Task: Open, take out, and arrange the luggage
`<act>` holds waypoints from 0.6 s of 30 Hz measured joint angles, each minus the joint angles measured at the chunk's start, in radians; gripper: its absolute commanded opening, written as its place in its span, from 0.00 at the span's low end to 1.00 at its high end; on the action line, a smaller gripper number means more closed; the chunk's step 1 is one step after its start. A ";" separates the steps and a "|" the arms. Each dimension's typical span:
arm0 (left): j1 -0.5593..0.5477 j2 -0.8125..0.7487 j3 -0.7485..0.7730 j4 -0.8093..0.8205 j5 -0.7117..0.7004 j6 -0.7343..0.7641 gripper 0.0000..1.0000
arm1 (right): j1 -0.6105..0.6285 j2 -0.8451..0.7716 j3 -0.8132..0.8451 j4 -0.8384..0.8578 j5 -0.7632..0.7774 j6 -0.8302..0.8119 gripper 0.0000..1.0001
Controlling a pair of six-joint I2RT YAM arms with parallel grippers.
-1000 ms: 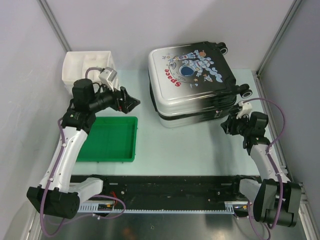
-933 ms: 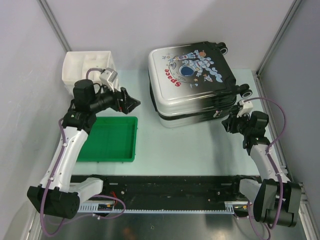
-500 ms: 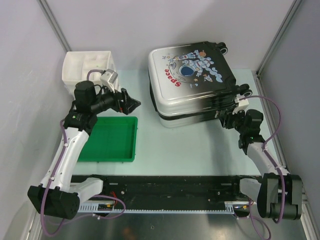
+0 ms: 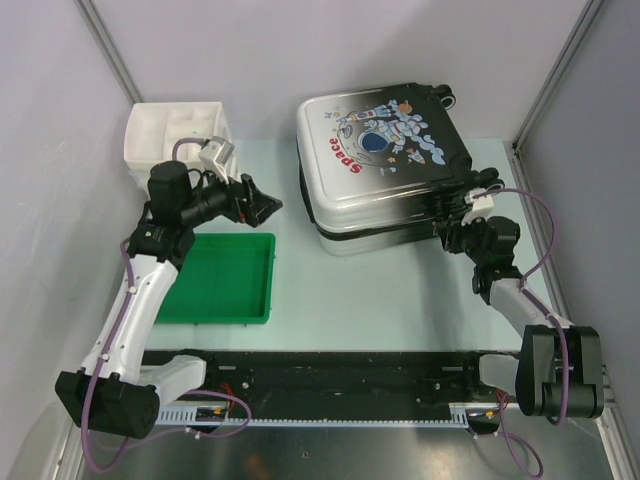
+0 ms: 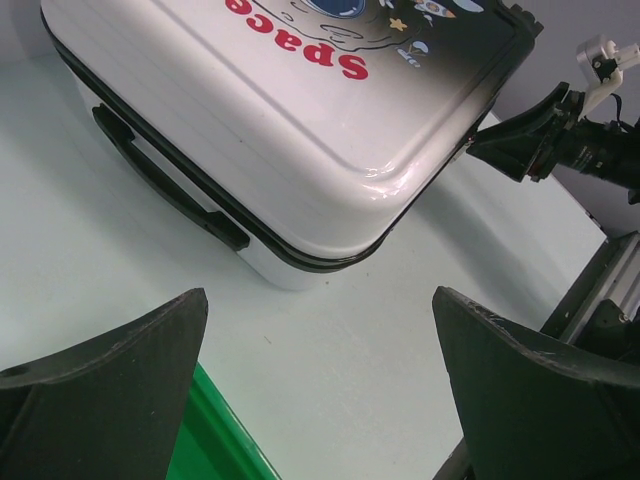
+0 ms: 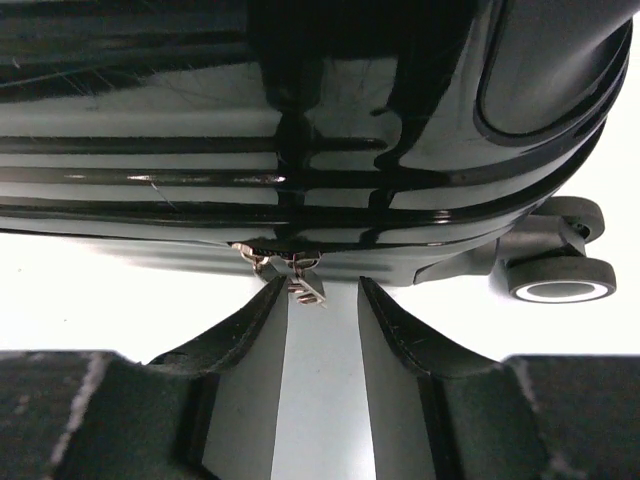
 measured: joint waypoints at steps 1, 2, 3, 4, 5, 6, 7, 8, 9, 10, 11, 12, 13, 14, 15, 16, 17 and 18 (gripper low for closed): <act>0.000 0.000 -0.002 0.004 0.000 -0.003 1.00 | 0.000 0.003 0.000 0.008 0.000 0.000 0.39; 0.000 0.000 -0.004 0.008 0.000 -0.004 1.00 | 0.000 0.007 0.000 0.018 0.000 0.000 0.38; 0.000 0.000 -0.008 0.012 0.000 -0.007 1.00 | 0.003 0.013 0.000 0.027 -0.001 0.000 0.38; 0.000 0.002 -0.012 0.014 0.001 -0.013 1.00 | 0.006 0.018 0.000 0.035 -0.001 0.000 0.38; 0.000 0.003 -0.016 0.017 0.001 -0.017 1.00 | 0.007 0.022 0.000 0.040 -0.001 0.000 0.37; 0.000 0.005 -0.021 0.020 0.001 -0.023 1.00 | 0.010 0.027 0.000 0.046 -0.001 -0.001 0.36; 0.000 0.007 -0.025 0.023 0.001 -0.029 1.00 | 0.011 0.034 0.000 0.054 -0.001 -0.004 0.35; 0.000 0.010 -0.027 0.024 0.001 -0.032 1.00 | 0.011 0.041 0.000 0.063 0.000 -0.007 0.34; 0.000 0.014 -0.029 0.026 0.001 -0.039 1.00 | 0.012 0.047 0.000 0.069 0.000 -0.009 0.33; 0.000 0.017 -0.030 0.029 0.001 -0.045 1.00 | 0.013 0.054 0.000 0.075 0.003 -0.015 0.32; 0.000 0.021 -0.030 0.029 0.001 -0.051 1.00 | 0.014 0.061 0.000 0.081 0.007 -0.021 0.26; 0.000 0.024 -0.030 0.031 0.001 -0.056 1.00 | 0.014 0.066 -0.001 0.085 0.008 -0.024 0.23; 0.000 0.027 -0.030 0.034 0.001 -0.061 1.00 | 0.015 0.072 -0.002 0.091 0.011 -0.026 0.19; 0.000 0.030 -0.030 0.035 0.001 -0.066 0.99 | 0.015 0.074 -0.003 0.096 0.014 -0.029 0.07; 0.000 0.032 -0.031 0.036 0.001 -0.073 0.98 | 0.015 0.076 -0.003 0.097 0.015 -0.031 0.01; 0.000 0.034 -0.031 0.036 0.002 -0.076 0.97 | 0.015 0.076 -0.003 0.099 0.016 -0.037 0.00; 0.000 0.036 -0.031 0.038 0.004 -0.080 0.97 | 0.015 0.076 -0.003 0.099 0.014 -0.042 0.00; 0.000 0.038 -0.031 0.038 0.005 -0.081 0.96 | 0.013 0.073 -0.003 0.097 0.013 -0.047 0.00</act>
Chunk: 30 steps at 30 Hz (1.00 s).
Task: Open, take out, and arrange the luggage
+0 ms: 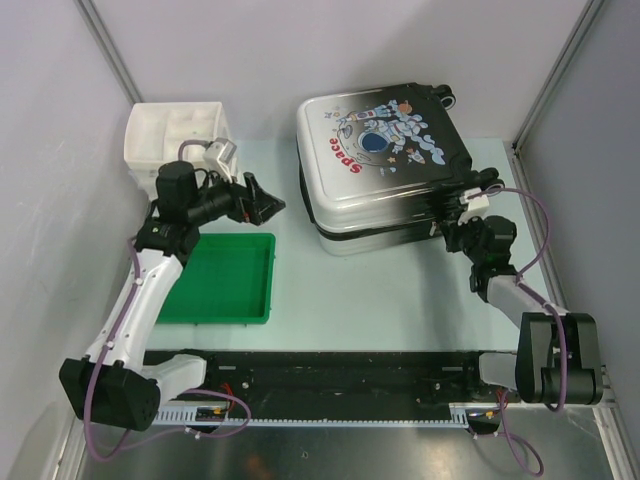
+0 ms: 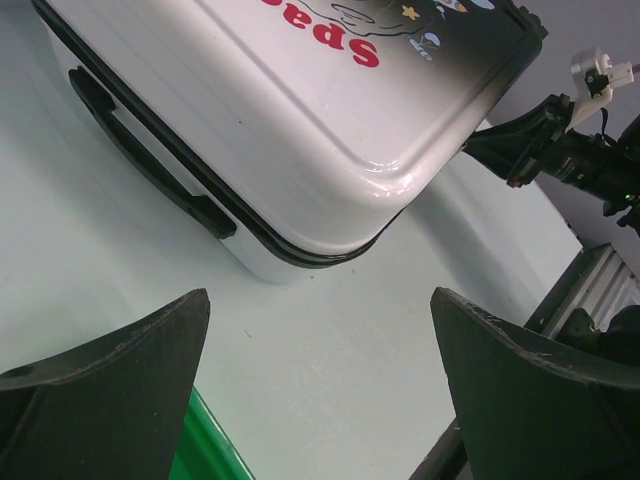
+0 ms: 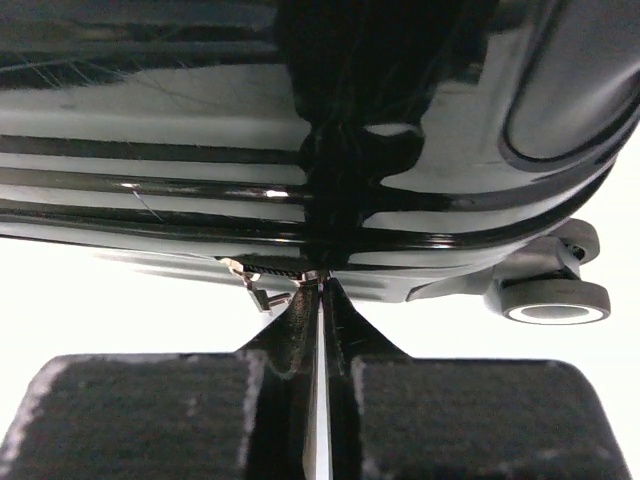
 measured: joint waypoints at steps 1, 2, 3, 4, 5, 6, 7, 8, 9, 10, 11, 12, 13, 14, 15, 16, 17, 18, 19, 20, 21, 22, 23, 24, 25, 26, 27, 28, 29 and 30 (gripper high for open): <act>-0.002 0.001 0.000 0.000 -0.001 0.000 0.97 | -0.005 -0.003 0.000 -0.004 -0.003 -0.004 0.00; -0.008 0.002 0.000 0.000 -0.006 0.005 0.97 | -0.020 -0.008 0.000 -0.010 -0.017 -0.008 0.00; -0.021 0.002 0.002 0.000 -0.013 0.022 0.98 | -0.043 -0.015 0.000 -0.019 -0.034 -0.015 0.00; -0.035 0.002 0.006 -0.002 -0.021 0.038 1.00 | -0.071 -0.022 0.000 -0.026 -0.050 -0.023 0.00; -0.063 0.003 0.020 -0.006 -0.033 0.063 1.00 | -0.101 -0.026 0.000 -0.027 -0.072 -0.031 0.00; -0.089 0.006 0.039 -0.012 -0.036 0.090 1.00 | -0.123 -0.026 0.000 -0.028 -0.092 -0.037 0.00; -0.113 0.010 0.063 -0.016 -0.040 0.121 1.00 | -0.146 -0.026 0.001 -0.031 -0.124 -0.046 0.00; -0.134 0.016 0.086 -0.020 -0.047 0.154 1.00 | -0.168 -0.024 0.003 -0.037 -0.153 -0.056 0.00; -0.162 0.024 0.118 -0.025 -0.062 0.196 1.00 | -0.185 -0.021 0.006 -0.043 -0.177 -0.068 0.00; -0.192 0.035 0.151 -0.027 -0.079 0.237 1.00 | -0.200 -0.014 0.011 -0.049 -0.196 -0.077 0.00; -0.228 0.048 0.182 -0.027 -0.103 0.284 1.00 | -0.211 -0.006 0.018 -0.053 -0.210 -0.086 0.00; -0.271 0.062 0.208 -0.027 -0.136 0.332 1.00 | -0.220 0.004 0.027 -0.057 -0.222 -0.093 0.00; -0.307 0.076 0.226 -0.026 -0.159 0.369 1.00 | -0.226 0.016 0.037 -0.061 -0.233 -0.100 0.00; -0.365 0.100 0.253 -0.027 -0.203 0.429 1.00 | -0.229 0.026 0.045 -0.064 -0.241 -0.105 0.00; -0.414 0.125 0.274 -0.029 -0.243 0.472 1.00 | -0.232 0.040 0.055 -0.067 -0.250 -0.109 0.00; -0.463 0.161 0.299 -0.030 -0.278 0.513 1.00 | -0.234 0.052 0.063 -0.072 -0.261 -0.112 0.00; -0.498 0.192 0.319 -0.029 -0.306 0.545 1.00 | -0.235 0.061 0.070 -0.077 -0.270 -0.113 0.00; -0.539 0.233 0.345 -0.031 -0.340 0.581 1.00 | -0.236 0.067 0.077 -0.085 -0.280 -0.116 0.00; -0.575 0.274 0.369 -0.033 -0.369 0.621 1.00 | -0.237 0.069 0.082 -0.092 -0.288 -0.118 0.00; -0.606 0.318 0.392 -0.035 -0.399 0.659 1.00 | -0.235 0.069 0.087 -0.102 -0.297 -0.122 0.00; -0.624 0.348 0.408 -0.035 -0.418 0.684 1.00 | -0.233 0.069 0.089 -0.108 -0.299 -0.129 0.00; -0.645 0.385 0.430 -0.042 -0.442 0.715 1.00 | -0.224 0.069 0.091 -0.113 -0.300 -0.137 0.00; -0.661 0.418 0.447 -0.044 -0.461 0.744 1.00 | -0.212 0.069 0.092 -0.120 -0.300 -0.142 0.00; -0.674 0.448 0.467 -0.049 -0.479 0.770 1.00 | -0.202 0.069 0.092 -0.122 -0.299 -0.146 0.00; -0.682 0.476 0.488 -0.050 -0.497 0.793 1.00 | -0.187 0.069 0.094 -0.124 -0.294 -0.154 0.00; -0.686 0.497 0.503 -0.050 -0.509 0.810 1.00 | -0.175 0.069 0.095 -0.123 -0.287 -0.157 0.00; -0.688 0.525 0.525 -0.051 -0.526 0.835 1.00 | -0.163 0.069 0.097 -0.124 -0.279 -0.162 0.00; -0.689 0.544 0.541 -0.049 -0.541 0.854 1.00 | -0.153 0.069 0.097 -0.124 -0.270 -0.163 0.00; -0.689 0.560 0.550 -0.048 -0.554 0.877 1.00 | -0.145 0.068 0.097 -0.124 -0.261 -0.163 0.00; -0.689 0.568 0.551 -0.048 -0.562 0.895 0.99 | -0.138 0.067 0.097 -0.125 -0.254 -0.164 0.00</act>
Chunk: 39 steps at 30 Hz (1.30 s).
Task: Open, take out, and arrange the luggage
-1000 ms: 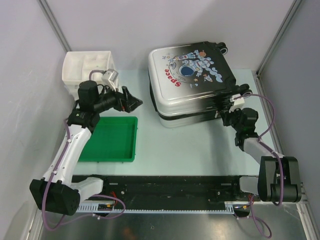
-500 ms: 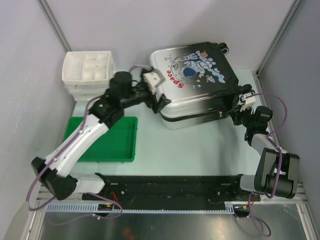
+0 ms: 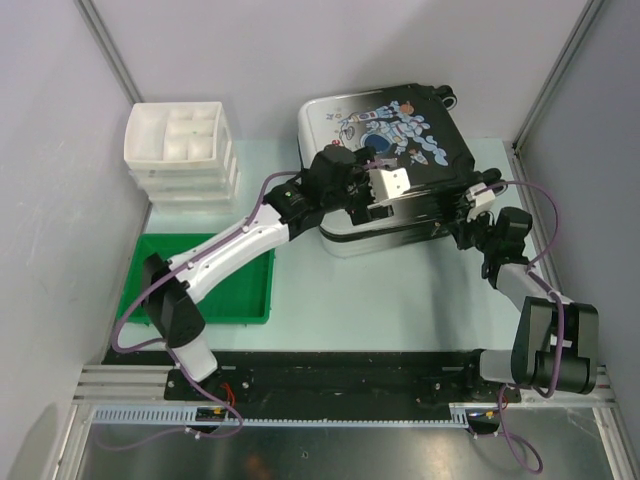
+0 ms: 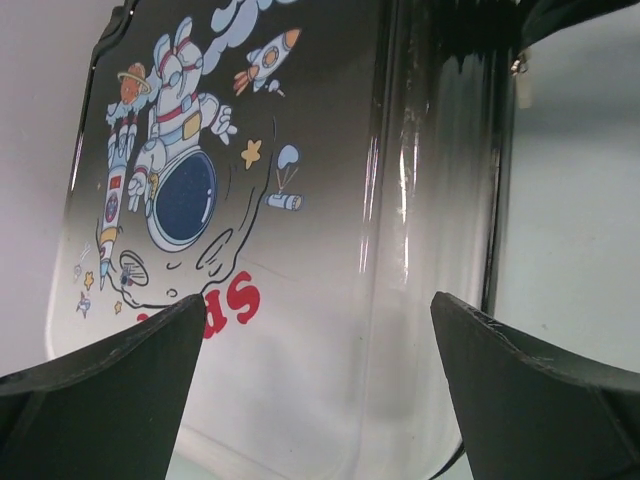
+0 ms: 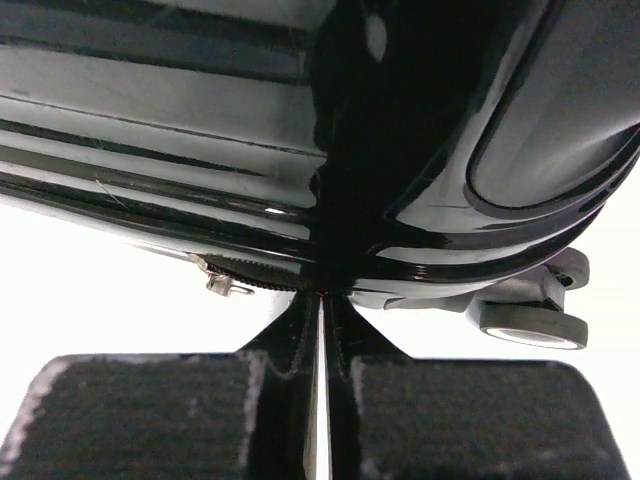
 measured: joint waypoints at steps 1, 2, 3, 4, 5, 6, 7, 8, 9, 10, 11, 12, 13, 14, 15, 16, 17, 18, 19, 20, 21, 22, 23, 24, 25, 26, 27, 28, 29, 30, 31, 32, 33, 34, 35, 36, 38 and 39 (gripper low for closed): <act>0.001 0.006 -0.001 -0.002 -0.013 0.022 0.99 | 0.005 -0.001 0.000 -0.002 0.005 0.000 0.00; 0.003 0.009 -0.002 -0.003 -0.019 0.034 0.98 | 0.010 -0.003 0.001 -0.007 0.008 -0.004 0.00; 0.011 0.010 -0.009 -0.001 -0.021 0.047 0.97 | 0.013 -0.007 0.001 -0.013 0.010 -0.011 0.00; 0.016 0.008 -0.018 -0.001 -0.020 0.056 0.96 | 0.014 -0.011 0.002 -0.022 0.010 -0.020 0.00; 0.025 0.004 -0.033 -0.001 -0.019 0.067 0.95 | 0.011 -0.016 0.003 -0.032 0.010 -0.036 0.00; 0.034 0.002 -0.045 -0.002 -0.018 0.073 0.94 | 0.004 -0.018 0.003 -0.037 0.008 -0.045 0.00; 0.048 -0.002 -0.064 0.000 -0.011 0.076 0.93 | -0.011 -0.018 0.004 -0.043 -0.003 -0.061 0.00; 0.062 -0.007 -0.080 0.000 0.015 0.076 0.92 | -0.030 -0.018 0.004 -0.045 -0.013 -0.079 0.00; 0.071 -0.013 -0.094 -0.001 0.032 0.076 0.91 | -0.052 -0.016 0.005 -0.045 -0.024 -0.097 0.00; 0.081 -0.018 -0.105 -0.001 0.047 0.076 0.91 | -0.076 -0.013 0.007 -0.043 -0.040 -0.116 0.00; 0.092 -0.021 -0.114 -0.002 0.066 0.076 0.91 | -0.095 -0.008 0.010 -0.036 -0.052 -0.132 0.00; 0.102 -0.023 -0.121 -0.004 0.085 0.076 0.90 | -0.122 0.004 0.016 -0.026 -0.080 -0.160 0.00; 0.113 -0.024 -0.126 -0.009 0.100 0.076 0.90 | -0.135 0.015 0.021 -0.021 -0.098 -0.180 0.00; 0.124 -0.024 -0.130 -0.014 0.117 0.075 0.89 | -0.149 0.035 0.032 -0.017 -0.126 -0.209 0.00; 0.132 -0.024 -0.133 -0.019 0.129 0.075 0.89 | -0.157 0.051 0.040 -0.014 -0.142 -0.228 0.00; 0.143 -0.024 -0.133 -0.026 0.144 0.075 0.89 | -0.165 0.070 0.050 -0.009 -0.158 -0.246 0.00; 0.154 -0.024 -0.133 -0.033 0.155 0.075 0.89 | -0.173 0.090 0.062 -0.001 -0.176 -0.265 0.00; 0.164 -0.023 -0.133 -0.039 0.165 0.076 0.89 | -0.178 0.109 0.074 0.005 -0.195 -0.281 0.00; 0.175 -0.023 -0.133 -0.043 0.170 0.076 0.89 | -0.182 0.126 0.087 0.010 -0.210 -0.293 0.00; 0.183 -0.022 -0.133 -0.044 0.171 0.076 0.89 | -0.183 0.146 0.100 0.020 -0.223 -0.301 0.00; 0.192 -0.020 -0.133 -0.045 0.174 0.076 0.89 | -0.185 0.166 0.112 0.034 -0.233 -0.303 0.00; 0.200 -0.018 -0.133 -0.045 0.175 0.076 0.89 | -0.187 0.187 0.124 0.051 -0.243 -0.301 0.00; 0.207 -0.016 -0.133 -0.045 0.177 0.076 0.89 | -0.190 0.203 0.133 0.067 -0.249 -0.294 0.00; 0.212 -0.014 -0.132 -0.046 0.177 0.076 0.88 | -0.195 0.222 0.143 0.089 -0.257 -0.282 0.00; 0.217 -0.014 -0.132 -0.047 0.181 0.075 0.88 | -0.200 0.242 0.152 0.114 -0.263 -0.270 0.01; 0.222 -0.012 -0.129 -0.050 0.189 0.074 0.88 | -0.207 0.260 0.159 0.138 -0.271 -0.255 0.04; 0.225 -0.010 -0.126 -0.053 0.194 0.074 0.88 | -0.213 0.274 0.162 0.160 -0.281 -0.239 0.06; 0.228 -0.006 -0.122 -0.054 0.200 0.075 0.88 | -0.218 0.283 0.163 0.177 -0.292 -0.225 0.07; 0.230 -0.002 -0.119 -0.054 0.204 0.075 0.88 | -0.222 0.288 0.163 0.190 -0.303 -0.216 0.08; 0.232 0.002 -0.115 -0.055 0.208 0.075 0.88 | -0.227 0.292 0.164 0.199 -0.310 -0.211 0.08; 0.234 0.005 -0.109 -0.059 0.212 0.075 0.88 | -0.232 0.295 0.165 0.204 -0.315 -0.207 0.09; 0.236 0.009 -0.105 -0.062 0.218 0.075 0.89 | -0.237 0.300 0.171 0.206 -0.325 -0.204 0.08; 0.238 0.012 -0.101 -0.065 0.222 0.075 0.88 | -0.243 0.309 0.181 0.207 -0.329 -0.201 0.05; 0.241 0.015 -0.096 -0.068 0.228 0.075 0.88 | -0.248 0.319 0.195 0.206 -0.332 -0.197 0.02; 0.244 0.019 -0.090 -0.071 0.233 0.074 0.88 | -0.252 0.331 0.211 0.202 -0.339 -0.195 0.02; 0.246 0.024 -0.084 -0.074 0.238 0.074 0.88 | -0.253 0.341 0.226 0.199 -0.344 -0.190 0.02; 0.251 0.031 -0.074 -0.079 0.249 0.074 0.88 | -0.254 0.370 0.263 0.192 -0.360 -0.178 0.02; 0.253 0.034 -0.071 -0.080 0.252 0.074 0.88 | -0.255 0.382 0.275 0.192 -0.370 -0.171 0.01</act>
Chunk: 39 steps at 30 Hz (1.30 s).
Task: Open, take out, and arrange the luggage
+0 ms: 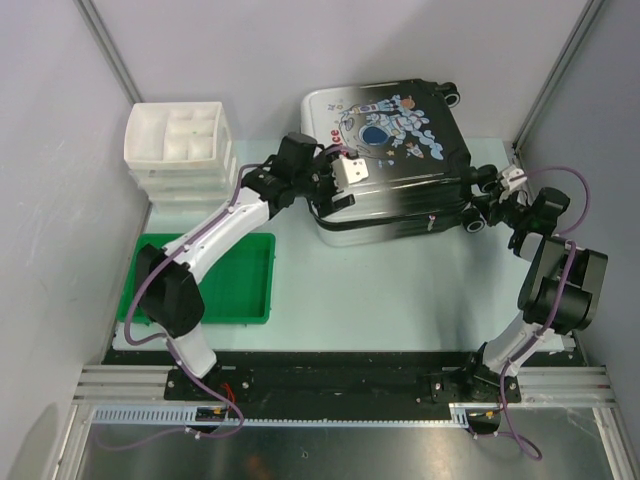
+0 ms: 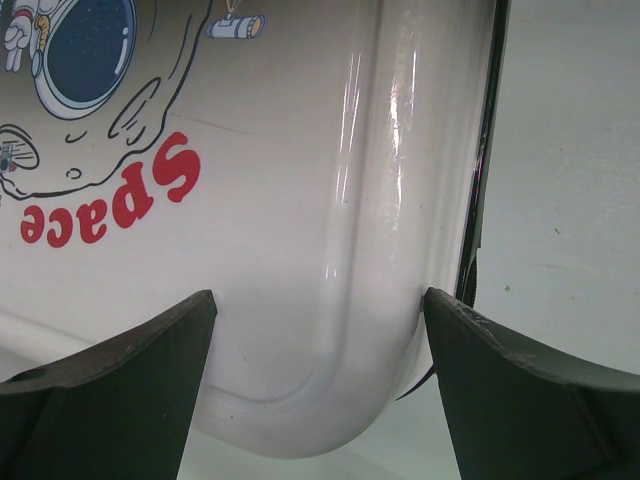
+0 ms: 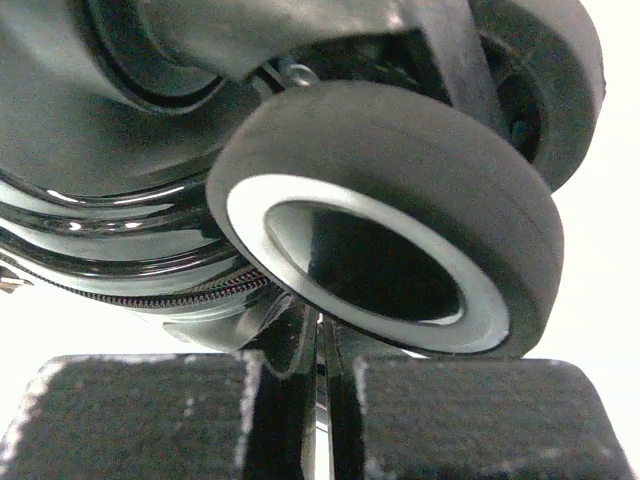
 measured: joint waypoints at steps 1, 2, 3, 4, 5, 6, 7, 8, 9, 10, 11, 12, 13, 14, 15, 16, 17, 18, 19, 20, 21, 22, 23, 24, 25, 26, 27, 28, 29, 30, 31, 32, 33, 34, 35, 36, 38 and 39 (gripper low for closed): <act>0.002 0.003 0.004 -0.002 0.003 0.000 0.88 | -0.001 0.011 0.006 0.005 -0.007 0.011 0.01; 0.005 0.005 0.006 -0.003 0.007 0.000 0.88 | -0.001 0.024 0.011 0.014 -0.014 0.029 0.01; 0.007 0.005 0.006 -0.003 0.011 0.000 0.88 | -0.001 0.027 0.012 0.018 -0.017 0.034 0.02; 0.010 0.006 0.007 -0.003 0.015 0.000 0.88 | 0.000 0.037 0.016 0.028 -0.024 0.052 0.02; 0.012 0.007 0.009 -0.003 0.019 0.000 0.88 | 0.000 0.048 0.021 0.041 -0.028 0.072 0.03; 0.015 0.008 0.010 -0.003 0.024 0.000 0.88 | 0.001 0.059 0.029 0.053 -0.032 0.095 0.04; 0.018 0.009 0.010 -0.003 0.029 -0.001 0.88 | 0.001 0.071 0.037 0.068 -0.038 0.119 0.04; 0.022 0.010 0.010 -0.003 0.037 -0.002 0.88 | 0.002 0.087 0.046 0.085 -0.045 0.152 0.04; 0.027 0.011 0.010 -0.002 0.044 -0.003 0.88 | 0.002 0.104 0.058 0.100 -0.054 0.189 0.04; 0.032 0.013 0.013 -0.002 0.051 -0.004 0.88 | 0.002 0.123 0.072 0.113 -0.068 0.225 0.05; 0.037 0.015 0.015 -0.002 0.056 -0.005 0.88 | 0.002 0.142 0.086 0.126 -0.082 0.259 0.05; 0.043 0.018 0.018 -0.002 0.063 -0.005 0.88 | 0.002 0.167 0.105 0.145 -0.104 0.308 0.05; 0.050 0.022 0.021 -0.002 0.071 -0.006 0.89 | 0.000 0.195 0.126 0.169 -0.127 0.359 0.04; 0.056 0.027 0.027 -0.003 0.079 -0.007 0.89 | 0.000 0.221 0.146 0.198 -0.148 0.407 0.04; 0.062 0.032 0.033 -0.005 0.084 -0.007 0.88 | 0.000 0.248 0.167 0.223 -0.169 0.456 0.04; 0.068 0.037 0.040 -0.007 0.090 -0.007 0.88 | 0.000 0.268 0.183 0.242 -0.182 0.492 0.04; 0.072 0.044 0.047 -0.010 0.097 -0.007 0.89 | 0.000 0.297 0.212 0.260 -0.200 0.542 0.03; 0.075 0.049 0.055 -0.013 0.101 -0.007 0.89 | 0.001 0.320 0.237 0.272 -0.212 0.576 0.03; 0.077 0.055 0.064 -0.019 0.104 -0.007 0.89 | 0.002 0.336 0.256 0.282 -0.218 0.600 0.04; 0.079 0.060 0.071 -0.023 0.105 -0.007 0.89 | 0.006 0.359 0.285 0.290 -0.221 0.629 0.04; 0.080 0.066 0.079 -0.027 0.105 -0.007 0.89 | 0.011 0.377 0.311 0.297 -0.220 0.649 0.05; 0.080 0.070 0.086 -0.032 0.105 -0.007 0.89 | 0.017 0.394 0.331 0.299 -0.213 0.661 0.06; 0.082 0.073 0.090 -0.034 0.106 -0.007 0.93 | 0.022 0.405 0.346 0.299 -0.204 0.669 0.10; 0.083 0.076 0.094 -0.036 0.107 -0.008 0.95 | 0.029 0.417 0.366 0.293 -0.194 0.674 0.25; 0.084 0.078 0.097 -0.037 0.107 -0.011 0.97 | 0.036 0.430 0.390 0.279 -0.180 0.675 0.30; 0.086 0.079 0.100 -0.038 0.108 -0.013 1.00 | 0.047 0.443 0.424 0.251 -0.149 0.674 0.36; 0.088 0.080 0.103 -0.039 0.108 -0.018 1.00 | 0.053 0.452 0.447 0.224 -0.126 0.676 0.44; 0.090 0.082 0.106 -0.040 0.108 -0.027 1.00 | 0.055 0.462 0.481 0.177 -0.103 0.673 0.46; 0.093 0.082 0.108 -0.042 0.108 -0.037 1.00 | 0.055 0.471 0.517 0.121 -0.072 0.672 0.47; 0.095 0.082 0.109 -0.043 0.109 -0.045 1.00 | 0.055 0.478 0.560 0.053 -0.040 0.666 0.48; 0.097 0.082 0.109 -0.043 0.111 -0.054 1.00 | 0.052 0.485 0.606 -0.028 -0.009 0.659 0.48; 0.099 0.081 0.109 -0.043 0.113 -0.062 1.00 | 0.049 0.492 0.656 -0.105 0.016 0.652 0.47; 0.100 0.080 0.109 -0.043 0.114 -0.073 1.00 | 0.046 0.499 0.699 -0.180 0.038 0.646 0.47; 0.101 0.077 0.109 -0.042 0.114 -0.085 1.00 | 0.041 0.507 0.752 -0.275 0.063 0.642 0.46; 0.101 0.074 0.109 -0.041 0.114 -0.101 1.00 | 0.035 0.518 0.804 -0.359 0.087 0.637 0.46; 0.102 0.070 0.109 -0.041 0.114 -0.122 1.00 | 0.029 0.528 0.848 -0.435 0.106 0.634 0.45; 0.106 0.060 0.109 -0.042 0.113 -0.170 1.00 | 0.020 0.545 0.899 -0.561 0.134 0.630 0.45; 0.111 0.053 0.109 -0.042 0.111 -0.208 1.00 | 0.016 0.548 0.902 -0.613 0.147 0.631 0.45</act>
